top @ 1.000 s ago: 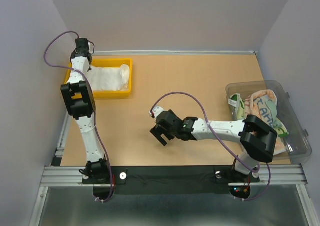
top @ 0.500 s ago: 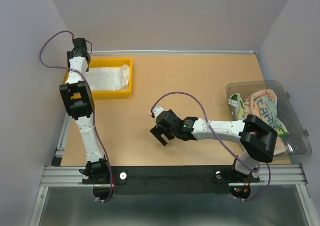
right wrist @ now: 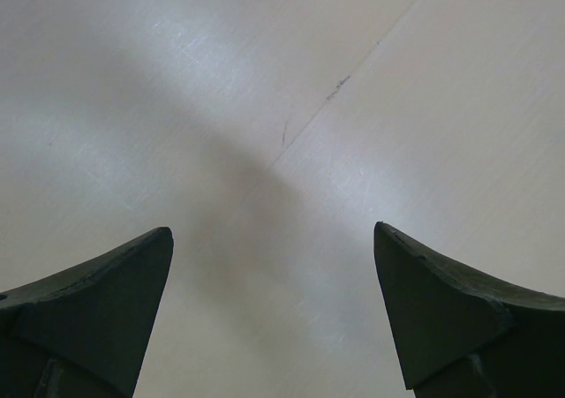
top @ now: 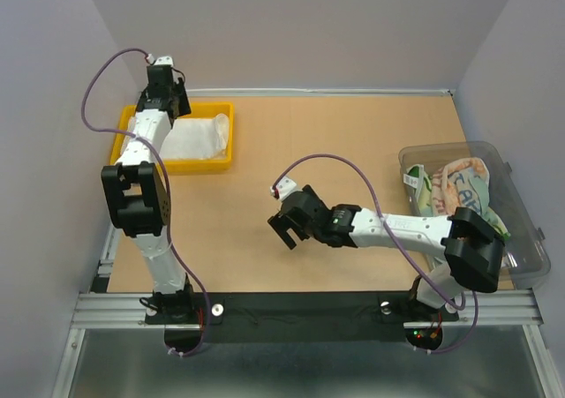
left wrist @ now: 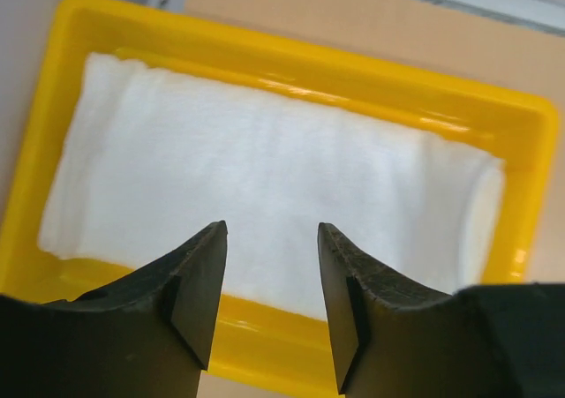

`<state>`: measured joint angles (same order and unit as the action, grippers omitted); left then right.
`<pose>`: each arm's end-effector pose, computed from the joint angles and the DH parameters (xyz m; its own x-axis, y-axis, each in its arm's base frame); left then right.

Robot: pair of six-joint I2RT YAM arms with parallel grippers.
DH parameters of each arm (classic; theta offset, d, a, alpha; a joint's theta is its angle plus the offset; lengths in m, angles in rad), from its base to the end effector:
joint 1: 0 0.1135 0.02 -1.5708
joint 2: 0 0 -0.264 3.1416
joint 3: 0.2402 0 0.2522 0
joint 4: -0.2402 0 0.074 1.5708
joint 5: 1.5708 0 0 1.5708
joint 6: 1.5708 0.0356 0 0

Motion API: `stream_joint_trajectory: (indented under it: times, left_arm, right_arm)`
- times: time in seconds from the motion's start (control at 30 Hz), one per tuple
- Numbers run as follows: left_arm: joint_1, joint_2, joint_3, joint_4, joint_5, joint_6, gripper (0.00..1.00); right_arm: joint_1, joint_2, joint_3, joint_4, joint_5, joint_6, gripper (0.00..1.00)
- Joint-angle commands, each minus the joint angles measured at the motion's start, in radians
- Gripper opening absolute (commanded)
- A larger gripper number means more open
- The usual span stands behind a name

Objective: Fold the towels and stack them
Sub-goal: Neatly place the folded towel into the bin

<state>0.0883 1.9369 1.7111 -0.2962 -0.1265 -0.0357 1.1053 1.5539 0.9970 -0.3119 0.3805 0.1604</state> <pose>0.4592 0.0452 0.3091 -0.4893 -0.0789 -0.8685 -0.2140 0.9763 0.0319 0.1574 0.2839 0.2172 -0.4537 -0.5728 -0.6827 -0.6580 0.7319 -0.1768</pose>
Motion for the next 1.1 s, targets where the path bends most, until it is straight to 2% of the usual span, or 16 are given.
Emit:
stream_joint_trajectory:
  times: [0.0, 0.07, 0.13, 0.23, 0.27, 0.37, 0.4, 0.73, 1.07]
  left_arm:
    - [-0.077, 0.014, -0.051, 0.166, 0.088, -0.079, 0.52]
    - [-0.085, 0.051, -0.033, 0.170, 0.091, -0.079, 0.48]
    - [-0.125, 0.098, -0.028, 0.183, 0.091, -0.082, 0.36]
    - [-0.148, 0.142, -0.042, 0.201, 0.082, -0.089, 0.35]
    - [-0.154, 0.152, -0.047, 0.206, 0.085, -0.092, 0.28]
    - [-0.174, 0.175, -0.065, 0.221, 0.100, -0.096, 0.27]
    - [-0.186, 0.177, -0.071, 0.238, 0.105, -0.099, 0.19]
    - [-0.223, 0.218, -0.094, 0.255, 0.113, -0.105, 0.19]
    - [-0.226, 0.024, -0.151, 0.292, 0.105, -0.148, 0.21]
  right_arm:
    - [-0.005, -0.077, -0.030, 0.007, 0.060, 0.024, 1.00]
    - [-0.005, -0.095, -0.043, 0.007, 0.069, 0.031, 1.00]
    - [-0.005, -0.113, -0.060, 0.007, 0.074, 0.039, 1.00]
    - [-0.007, -0.132, -0.078, 0.010, 0.086, 0.048, 1.00]
    - [-0.007, -0.133, -0.084, 0.010, 0.086, 0.051, 1.00]
    - [-0.009, -0.140, -0.095, 0.010, 0.090, 0.054, 1.00]
    - [-0.009, -0.140, -0.098, 0.011, 0.090, 0.056, 1.00]
    - [-0.012, -0.163, -0.112, 0.019, 0.112, 0.056, 1.00]
    - [-0.025, -0.202, -0.084, 0.022, 0.167, 0.025, 1.00]
